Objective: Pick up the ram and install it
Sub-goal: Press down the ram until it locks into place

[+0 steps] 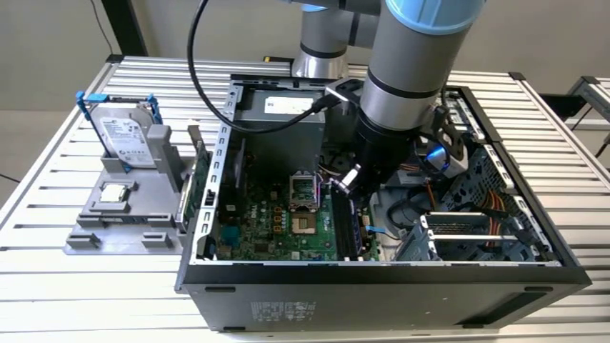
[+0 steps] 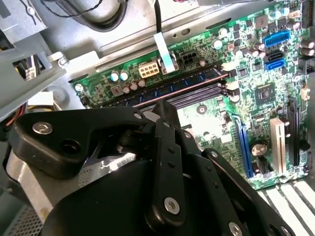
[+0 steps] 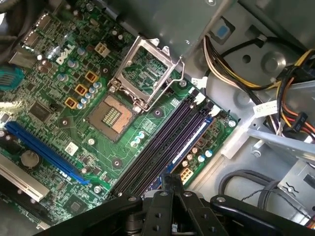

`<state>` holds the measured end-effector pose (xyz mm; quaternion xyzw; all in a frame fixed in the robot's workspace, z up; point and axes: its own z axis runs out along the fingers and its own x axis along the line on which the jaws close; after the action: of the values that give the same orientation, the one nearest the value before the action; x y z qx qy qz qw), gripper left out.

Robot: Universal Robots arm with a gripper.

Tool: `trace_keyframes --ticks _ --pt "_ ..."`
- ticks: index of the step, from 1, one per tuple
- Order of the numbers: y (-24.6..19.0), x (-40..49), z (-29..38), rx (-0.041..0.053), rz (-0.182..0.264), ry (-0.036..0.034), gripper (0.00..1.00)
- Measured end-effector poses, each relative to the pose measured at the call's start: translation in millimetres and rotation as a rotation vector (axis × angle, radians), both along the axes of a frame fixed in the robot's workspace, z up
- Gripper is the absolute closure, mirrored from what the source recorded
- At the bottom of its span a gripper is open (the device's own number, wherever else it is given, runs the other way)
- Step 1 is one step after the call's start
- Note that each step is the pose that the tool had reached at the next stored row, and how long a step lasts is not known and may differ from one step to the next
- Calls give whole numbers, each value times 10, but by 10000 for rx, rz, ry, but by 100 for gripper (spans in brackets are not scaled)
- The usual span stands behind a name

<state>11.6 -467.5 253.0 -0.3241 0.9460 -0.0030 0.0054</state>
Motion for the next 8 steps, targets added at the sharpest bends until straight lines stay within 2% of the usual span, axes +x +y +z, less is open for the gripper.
trace_keyframes --ticks 8 --pt "0 0 -1 1 467 0 100"
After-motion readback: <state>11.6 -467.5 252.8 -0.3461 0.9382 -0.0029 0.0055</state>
